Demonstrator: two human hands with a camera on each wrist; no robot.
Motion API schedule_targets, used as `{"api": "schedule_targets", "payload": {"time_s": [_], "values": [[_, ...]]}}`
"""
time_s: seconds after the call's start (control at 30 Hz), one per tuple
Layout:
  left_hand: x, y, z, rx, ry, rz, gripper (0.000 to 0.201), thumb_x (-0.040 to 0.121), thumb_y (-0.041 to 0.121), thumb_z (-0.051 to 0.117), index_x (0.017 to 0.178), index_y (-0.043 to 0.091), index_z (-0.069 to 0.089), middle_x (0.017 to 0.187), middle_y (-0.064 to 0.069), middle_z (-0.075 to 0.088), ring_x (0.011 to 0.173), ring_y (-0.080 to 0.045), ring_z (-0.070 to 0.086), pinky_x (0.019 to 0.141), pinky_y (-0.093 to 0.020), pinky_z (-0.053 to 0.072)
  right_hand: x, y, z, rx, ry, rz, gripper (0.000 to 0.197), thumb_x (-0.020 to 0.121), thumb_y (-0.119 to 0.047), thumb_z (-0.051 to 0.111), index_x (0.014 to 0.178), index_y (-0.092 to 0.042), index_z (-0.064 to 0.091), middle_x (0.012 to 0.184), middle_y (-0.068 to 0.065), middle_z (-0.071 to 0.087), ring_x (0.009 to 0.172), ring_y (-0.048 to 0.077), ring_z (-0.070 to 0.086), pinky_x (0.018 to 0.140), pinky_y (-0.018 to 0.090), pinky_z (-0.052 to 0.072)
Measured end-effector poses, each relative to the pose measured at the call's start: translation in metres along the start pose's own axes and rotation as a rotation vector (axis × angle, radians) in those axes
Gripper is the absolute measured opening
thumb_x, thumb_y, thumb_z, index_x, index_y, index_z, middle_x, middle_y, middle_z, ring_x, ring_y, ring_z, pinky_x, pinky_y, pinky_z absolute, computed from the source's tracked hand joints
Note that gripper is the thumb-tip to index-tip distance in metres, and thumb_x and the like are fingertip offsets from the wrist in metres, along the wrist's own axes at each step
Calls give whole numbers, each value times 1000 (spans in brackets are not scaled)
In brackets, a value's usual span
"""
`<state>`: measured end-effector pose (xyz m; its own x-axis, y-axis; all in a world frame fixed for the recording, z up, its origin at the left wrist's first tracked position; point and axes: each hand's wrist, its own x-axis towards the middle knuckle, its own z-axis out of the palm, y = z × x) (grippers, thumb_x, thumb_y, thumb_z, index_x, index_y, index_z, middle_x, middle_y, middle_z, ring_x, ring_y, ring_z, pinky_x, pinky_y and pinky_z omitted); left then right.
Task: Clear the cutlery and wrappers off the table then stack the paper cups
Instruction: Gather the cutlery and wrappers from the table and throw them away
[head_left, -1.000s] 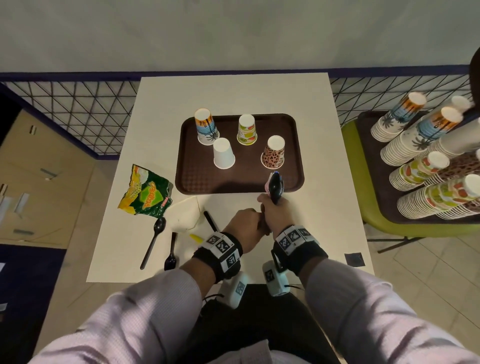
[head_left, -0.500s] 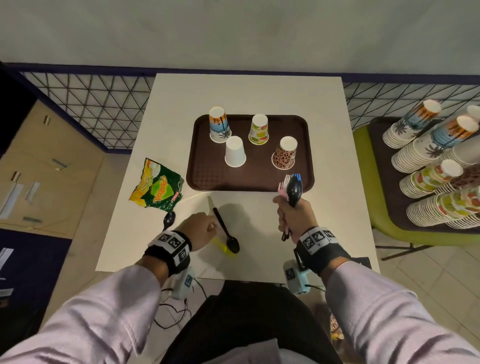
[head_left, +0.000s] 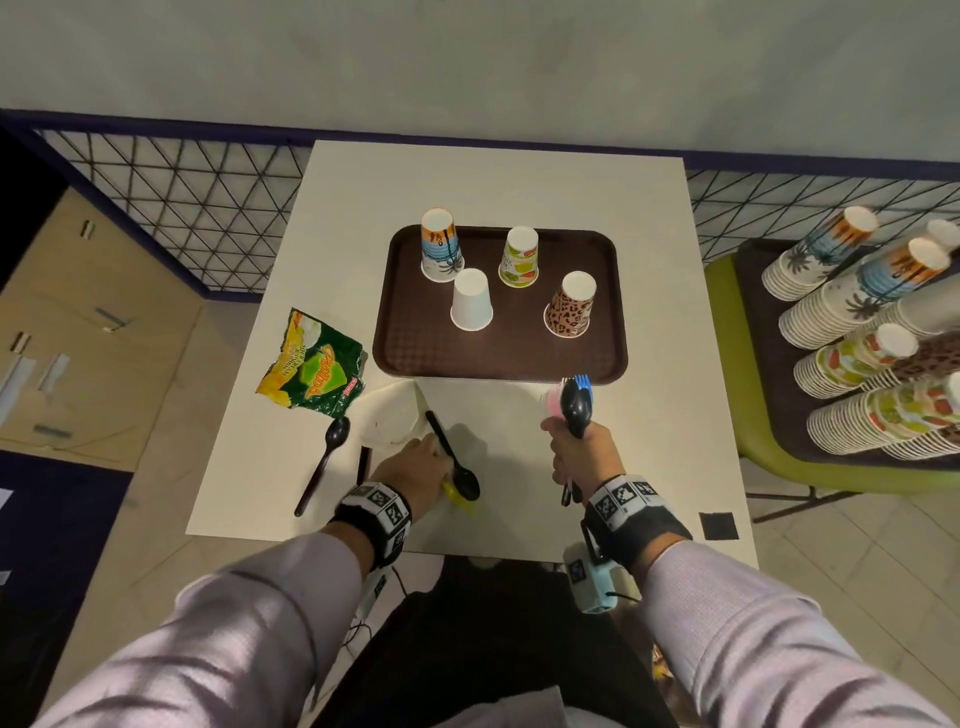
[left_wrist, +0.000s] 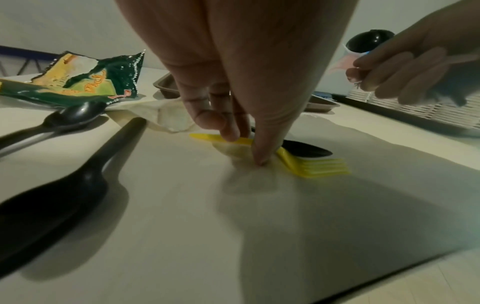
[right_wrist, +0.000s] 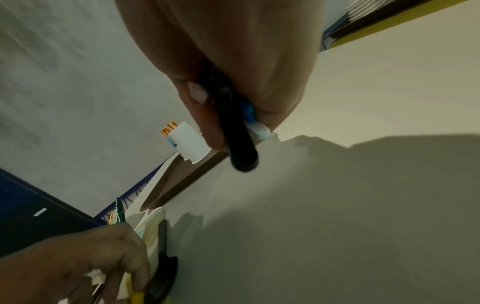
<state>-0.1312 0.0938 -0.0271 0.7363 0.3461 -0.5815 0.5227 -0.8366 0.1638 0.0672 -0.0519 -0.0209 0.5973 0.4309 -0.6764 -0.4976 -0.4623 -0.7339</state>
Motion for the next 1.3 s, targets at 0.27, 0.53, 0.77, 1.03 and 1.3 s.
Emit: {"api": "schedule_targets", "payload": {"time_s": [0.27, 0.53, 0.77, 1.03, 1.3], "values": [[-4, 9, -14, 233, -50, 173, 17, 92, 19, 59, 107, 21, 67, 120, -5, 53, 113, -27, 50, 90, -42, 48, 5, 10, -15, -30, 36, 1, 11, 94, -14, 63, 89, -4, 62, 52, -2, 43, 40, 16, 34, 44, 25, 31], [10, 4, -53, 195, 37, 113, 27, 95, 24, 57, 118, 23, 70, 123, -1, 58, 122, -25, 48, 98, -38, 46, 1, 9, -21, -53, 34, -10, 14, 94, -15, 62, 86, -4, 60, 54, 0, 44, 38, 18, 37, 46, 29, 35], [29, 3, -48, 205, 9, 102, 31, 100, 23, 51, 125, 28, 70, 125, 2, 60, 121, -23, 46, 96, -34, 47, -4, 6, -28, -51, 56, -22, 18, 94, -17, 63, 81, -5, 58, 59, 4, 46, 41, 19, 39, 47, 31, 37], [45, 4, -40, 248, -100, 59, 36, 101, 18, 46, 129, 28, 66, 130, -1, 54, 126, -25, 46, 99, -38, 49, -10, 1, -41, -159, 72, -43, 24, 97, -22, 61, 80, -4, 56, 62, 8, 49, 43, 20, 43, 45, 28, 42], [53, 17, -45, 265, -44, 129, 27, 101, 27, 50, 115, 20, 72, 120, -4, 57, 116, -25, 49, 92, -39, 51, -4, -4, -40, -93, 84, 0, 21, 96, -18, 63, 82, -5, 56, 63, 7, 45, 46, 20, 37, 44, 27, 37]]}}
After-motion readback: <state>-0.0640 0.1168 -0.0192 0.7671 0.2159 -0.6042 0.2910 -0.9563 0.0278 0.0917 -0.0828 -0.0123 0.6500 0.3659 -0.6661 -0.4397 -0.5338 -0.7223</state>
